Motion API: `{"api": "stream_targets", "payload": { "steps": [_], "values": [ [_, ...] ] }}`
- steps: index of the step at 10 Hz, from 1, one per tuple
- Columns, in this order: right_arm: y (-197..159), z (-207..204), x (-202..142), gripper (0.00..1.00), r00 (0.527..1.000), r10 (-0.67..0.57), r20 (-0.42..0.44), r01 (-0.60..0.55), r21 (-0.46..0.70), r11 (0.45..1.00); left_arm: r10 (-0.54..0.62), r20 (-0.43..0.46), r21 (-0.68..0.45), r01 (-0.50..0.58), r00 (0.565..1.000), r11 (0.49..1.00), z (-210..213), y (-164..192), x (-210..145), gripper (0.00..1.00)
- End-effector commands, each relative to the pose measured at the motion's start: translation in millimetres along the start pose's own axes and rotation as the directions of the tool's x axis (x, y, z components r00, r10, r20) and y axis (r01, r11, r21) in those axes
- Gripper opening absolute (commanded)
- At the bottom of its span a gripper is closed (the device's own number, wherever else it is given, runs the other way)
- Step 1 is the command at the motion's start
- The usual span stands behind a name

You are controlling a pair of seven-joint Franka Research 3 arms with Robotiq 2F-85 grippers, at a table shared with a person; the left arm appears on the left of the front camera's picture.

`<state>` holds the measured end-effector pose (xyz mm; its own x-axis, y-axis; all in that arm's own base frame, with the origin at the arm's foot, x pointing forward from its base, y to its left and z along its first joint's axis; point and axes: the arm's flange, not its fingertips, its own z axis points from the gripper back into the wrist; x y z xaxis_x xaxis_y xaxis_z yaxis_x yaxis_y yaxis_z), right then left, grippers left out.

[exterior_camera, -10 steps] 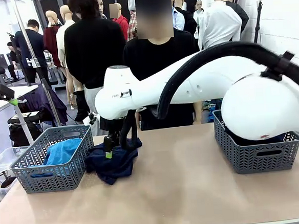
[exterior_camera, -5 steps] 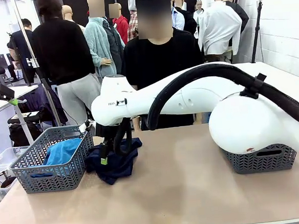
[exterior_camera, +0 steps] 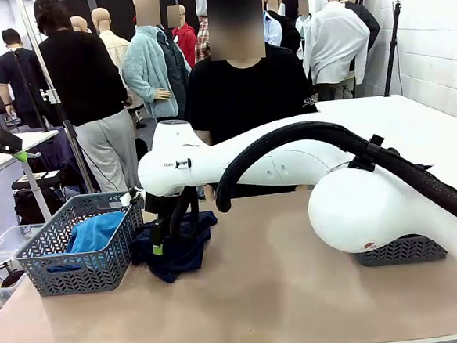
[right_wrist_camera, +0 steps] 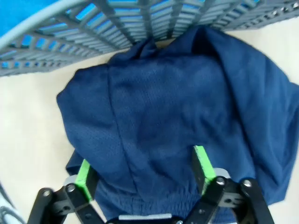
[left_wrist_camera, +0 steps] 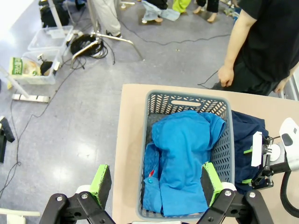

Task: Sort the tops and bottoms.
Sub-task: Lift clothes from the center of the table with your right hand.

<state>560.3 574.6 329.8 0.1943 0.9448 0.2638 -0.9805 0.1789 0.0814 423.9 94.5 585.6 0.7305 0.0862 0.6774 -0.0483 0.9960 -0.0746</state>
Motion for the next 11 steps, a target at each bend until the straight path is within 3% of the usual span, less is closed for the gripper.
{"api": "stream_targets", "payload": {
  "steps": [1, 4, 5, 11],
  "values": [
    [-7.1, 3.3, 17.5, 0.71, 1.000, 0.008, -0.028, -0.009, -0.028, 1.000, 0.001, -0.009, 0.003, -0.001, 1.000, 1.000, 1.0, 1.2, 1.8, 1.00],
    [-4.3, 5.1, 15.7, 0.12, 1.000, 0.010, -0.028, -0.011, -0.032, 0.999, 0.001, -0.009, 0.003, -0.001, 1.000, 1.000, 1.0, 1.2, 1.8, 1.00],
    [-3.5, 6.0, 15.4, 0.00, 1.000, 0.011, -0.028, -0.012, -0.036, 0.999, 0.001, -0.009, 0.003, -0.001, 1.000, 1.000, 1.0, 1.2, 1.8, 1.00],
    [6.1, 35.6, 6.2, 0.00, 0.998, 0.015, -0.061, -0.019, -0.078, 0.997, 0.001, -0.009, 0.003, -0.001, 1.000, 1.000, 1.0, 1.2, 1.8, 1.00]
  ]
}}
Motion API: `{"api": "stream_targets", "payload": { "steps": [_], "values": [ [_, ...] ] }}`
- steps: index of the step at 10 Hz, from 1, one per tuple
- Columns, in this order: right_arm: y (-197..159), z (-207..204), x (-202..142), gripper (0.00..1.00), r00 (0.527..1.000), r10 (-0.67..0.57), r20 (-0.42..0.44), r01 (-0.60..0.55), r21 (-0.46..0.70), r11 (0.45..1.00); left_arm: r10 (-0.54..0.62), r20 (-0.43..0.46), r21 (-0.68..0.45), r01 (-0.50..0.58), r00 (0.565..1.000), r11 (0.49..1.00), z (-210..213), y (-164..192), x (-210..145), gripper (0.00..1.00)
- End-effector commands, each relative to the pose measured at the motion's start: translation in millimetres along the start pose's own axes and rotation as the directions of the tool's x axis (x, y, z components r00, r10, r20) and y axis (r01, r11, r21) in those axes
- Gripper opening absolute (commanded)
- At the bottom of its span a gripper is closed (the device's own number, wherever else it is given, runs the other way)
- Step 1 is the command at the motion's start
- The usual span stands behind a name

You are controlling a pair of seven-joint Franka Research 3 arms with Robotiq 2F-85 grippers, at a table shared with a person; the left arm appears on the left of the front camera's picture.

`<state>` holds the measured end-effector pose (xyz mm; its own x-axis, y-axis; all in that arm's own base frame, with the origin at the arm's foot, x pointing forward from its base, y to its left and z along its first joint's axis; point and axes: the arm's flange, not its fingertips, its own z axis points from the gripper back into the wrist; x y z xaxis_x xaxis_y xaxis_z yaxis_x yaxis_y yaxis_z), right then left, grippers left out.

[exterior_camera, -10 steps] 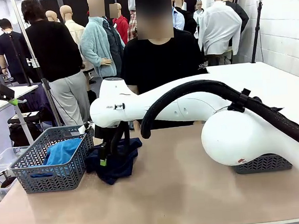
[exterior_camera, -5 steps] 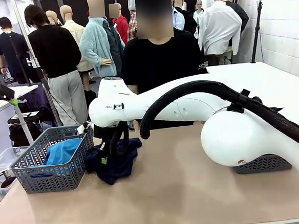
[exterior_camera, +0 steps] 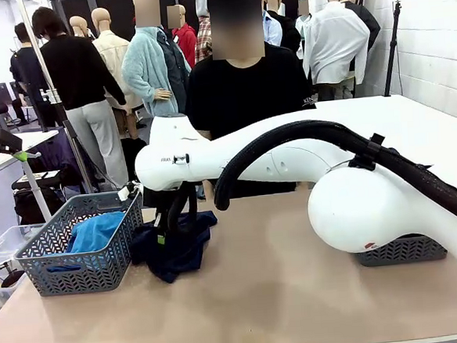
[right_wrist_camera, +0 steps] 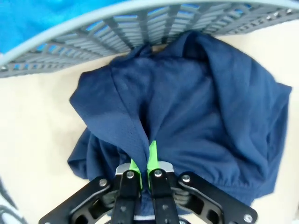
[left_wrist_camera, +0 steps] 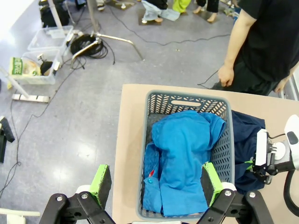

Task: Sort the tops and bottoms.
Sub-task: Lift clothes from the center of the table with your right hand.

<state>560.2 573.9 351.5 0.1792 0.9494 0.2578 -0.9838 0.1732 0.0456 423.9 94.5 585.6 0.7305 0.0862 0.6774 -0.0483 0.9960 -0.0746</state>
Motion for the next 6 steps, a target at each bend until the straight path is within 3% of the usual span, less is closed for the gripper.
{"api": "stream_targets", "payload": {
  "steps": [1, 4, 6],
  "values": [
    [5.7, 33.4, -2.8, 0.00, 0.998, -0.015, -0.055, 0.011, -0.075, 0.997, 0.001, -0.009, 0.003, -0.001, 1.000, 1.000, 1.0, 1.2, 1.8, 1.00],
    [30.1, 130.6, -28.5, 0.00, 0.990, -0.127, -0.064, 0.110, -0.223, 0.969, 0.001, -0.009, 0.003, -0.001, 1.000, 1.000, 1.0, 1.2, 1.8, 1.00],
    [66.5, 213.9, -47.8, 0.00, 0.989, -0.131, -0.062, 0.109, -0.276, 0.955, 0.001, -0.009, 0.003, -0.001, 1.000, 1.000, 1.0, 1.2, 1.8, 1.00]
  ]
}}
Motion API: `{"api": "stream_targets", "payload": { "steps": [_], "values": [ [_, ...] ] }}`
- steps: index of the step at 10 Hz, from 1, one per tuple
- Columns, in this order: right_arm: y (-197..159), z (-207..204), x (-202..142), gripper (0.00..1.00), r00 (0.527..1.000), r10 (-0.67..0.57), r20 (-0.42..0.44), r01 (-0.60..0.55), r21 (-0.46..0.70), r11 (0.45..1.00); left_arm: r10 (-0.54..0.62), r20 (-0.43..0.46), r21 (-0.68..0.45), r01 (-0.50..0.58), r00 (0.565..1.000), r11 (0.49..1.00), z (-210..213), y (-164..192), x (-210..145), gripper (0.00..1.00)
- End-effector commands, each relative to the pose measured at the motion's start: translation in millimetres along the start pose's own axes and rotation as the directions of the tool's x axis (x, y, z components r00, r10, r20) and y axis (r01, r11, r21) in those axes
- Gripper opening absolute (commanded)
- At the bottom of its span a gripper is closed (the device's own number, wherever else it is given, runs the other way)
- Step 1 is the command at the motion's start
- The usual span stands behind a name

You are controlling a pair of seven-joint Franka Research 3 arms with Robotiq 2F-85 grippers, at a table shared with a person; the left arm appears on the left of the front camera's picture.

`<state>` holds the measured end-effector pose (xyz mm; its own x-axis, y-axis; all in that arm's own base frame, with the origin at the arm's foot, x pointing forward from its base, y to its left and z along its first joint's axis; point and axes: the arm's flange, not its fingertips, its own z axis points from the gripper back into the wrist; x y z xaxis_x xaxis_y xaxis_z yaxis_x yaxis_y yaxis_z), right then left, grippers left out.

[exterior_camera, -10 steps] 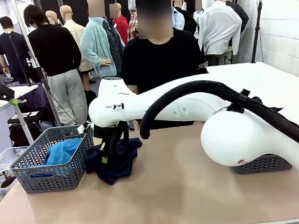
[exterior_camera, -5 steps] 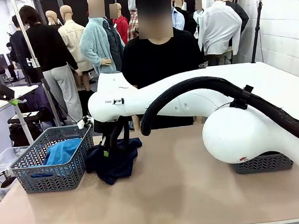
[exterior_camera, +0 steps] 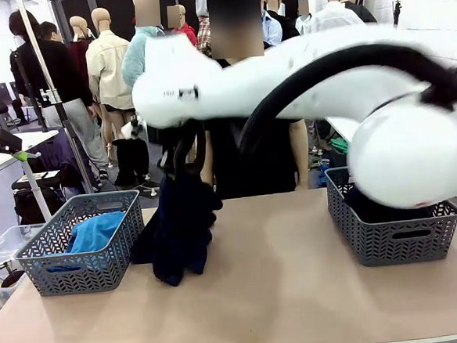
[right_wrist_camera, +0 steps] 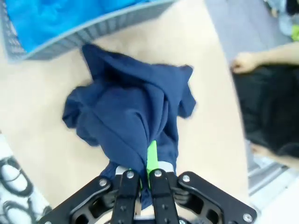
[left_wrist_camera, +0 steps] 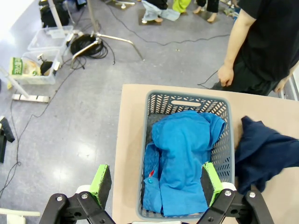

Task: Sort the tops and bottoms.
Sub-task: Lift clothes from the center of the table with your right hand, then sort the clothes according to human instructions.

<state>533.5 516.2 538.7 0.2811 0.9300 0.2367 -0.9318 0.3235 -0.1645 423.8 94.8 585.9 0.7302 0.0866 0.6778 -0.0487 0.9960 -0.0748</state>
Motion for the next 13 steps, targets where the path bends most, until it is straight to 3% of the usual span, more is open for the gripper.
{"api": "stream_targets", "payload": {
  "steps": [1, 4, 6, 10, 11, 13],
  "values": [
    [37.9, 68.8, -48.6, 0.00, 0.998, -0.010, -0.059, 0.008, -0.023, 1.000, 0.001, -0.010, 0.003, -0.001, 1.000, 1.000, 0.8, 1.0, 1.6, 1.00],
    [56.5, 203.6, -78.6, 0.00, 0.990, -0.143, -0.001, 0.142, -0.043, 0.989, 0.001, -0.010, 0.003, -0.001, 1.000, 1.000, 0.8, 1.0, 1.6, 1.00],
    [64.4, 258.0, -108.6, 0.00, 0.966, -0.254, 0.053, 0.258, -0.089, 0.962, 0.001, -0.010, 0.003, -0.001, 1.000, 1.000, 0.8, 1.0, 1.6, 1.00],
    [77.7, 301.5, -159.2, 0.00, 0.884, -0.464, 0.058, 0.467, -0.101, 0.878, 0.001, -0.010, 0.003, -0.001, 1.000, 1.000, 0.8, 1.0, 1.6, 1.00],
    [67.4, 300.5, -176.7, 0.00, 0.889, -0.457, 0.024, 0.457, -0.086, 0.885, 0.001, -0.010, 0.003, -0.001, 1.000, 1.000, 0.8, 1.0, 1.6, 1.00],
    [42.2, 285.9, -192.6, 0.00, 0.874, -0.483, 0.045, 0.485, -0.036, 0.874, 0.001, -0.010, 0.003, -0.001, 1.000, 1.000, 0.8, 1.0, 1.6, 1.00]
  ]
}}
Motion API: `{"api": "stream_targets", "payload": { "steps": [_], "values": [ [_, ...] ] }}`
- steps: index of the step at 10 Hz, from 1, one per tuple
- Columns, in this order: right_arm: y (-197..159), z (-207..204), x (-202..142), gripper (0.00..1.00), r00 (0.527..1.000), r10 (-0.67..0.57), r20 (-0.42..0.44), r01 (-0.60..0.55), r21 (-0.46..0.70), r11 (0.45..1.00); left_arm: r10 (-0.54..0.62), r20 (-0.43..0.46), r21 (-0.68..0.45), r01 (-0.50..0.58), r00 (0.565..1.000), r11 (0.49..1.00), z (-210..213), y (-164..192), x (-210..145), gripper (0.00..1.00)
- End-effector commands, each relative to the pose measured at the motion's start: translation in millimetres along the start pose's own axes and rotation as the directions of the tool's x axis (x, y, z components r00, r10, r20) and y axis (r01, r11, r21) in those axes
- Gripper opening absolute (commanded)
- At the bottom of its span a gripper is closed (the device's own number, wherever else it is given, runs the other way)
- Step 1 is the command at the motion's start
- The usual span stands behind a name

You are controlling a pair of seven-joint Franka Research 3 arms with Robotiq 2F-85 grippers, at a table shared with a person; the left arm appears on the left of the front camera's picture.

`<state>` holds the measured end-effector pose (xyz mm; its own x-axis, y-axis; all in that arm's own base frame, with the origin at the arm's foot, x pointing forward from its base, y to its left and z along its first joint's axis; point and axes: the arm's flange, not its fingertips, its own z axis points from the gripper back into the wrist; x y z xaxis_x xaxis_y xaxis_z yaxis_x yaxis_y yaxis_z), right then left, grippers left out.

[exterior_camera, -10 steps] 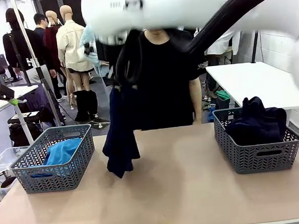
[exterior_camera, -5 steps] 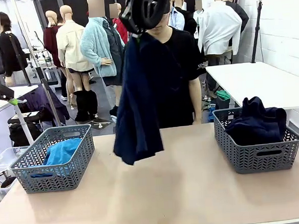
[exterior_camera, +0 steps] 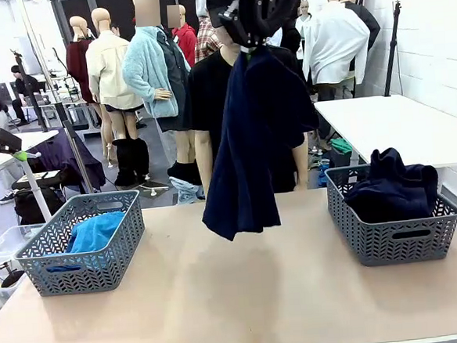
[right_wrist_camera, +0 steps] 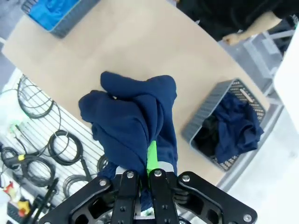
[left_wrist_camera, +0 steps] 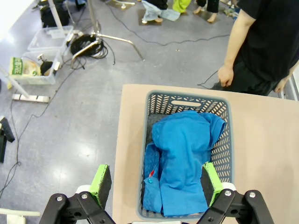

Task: Sort the tops and bottoms.
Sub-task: Sort the clothes according to human instructions.

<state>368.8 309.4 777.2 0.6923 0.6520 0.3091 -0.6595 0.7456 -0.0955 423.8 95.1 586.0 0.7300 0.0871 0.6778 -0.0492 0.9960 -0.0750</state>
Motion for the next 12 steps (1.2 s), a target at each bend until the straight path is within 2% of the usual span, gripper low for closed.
{"api": "stream_targets", "payload": {
  "steps": [1, 12],
  "values": [
    [15.3, 5.9, 3.3, 0.00, 1.000, 0.027, 0.007, -0.027, -0.021, 0.999, 0.000, -0.010, 0.003, 0.000, 1.000, 1.000, 0.6, 0.7, 1.5, 1.00],
    [15.3, 5.9, 3.3, 0.00, 1.000, 0.027, 0.007, -0.027, -0.021, 0.999, 0.000, -0.010, 0.003, 0.000, 1.000, 1.000, 0.6, 0.7, 1.5, 1.00]
  ]
}}
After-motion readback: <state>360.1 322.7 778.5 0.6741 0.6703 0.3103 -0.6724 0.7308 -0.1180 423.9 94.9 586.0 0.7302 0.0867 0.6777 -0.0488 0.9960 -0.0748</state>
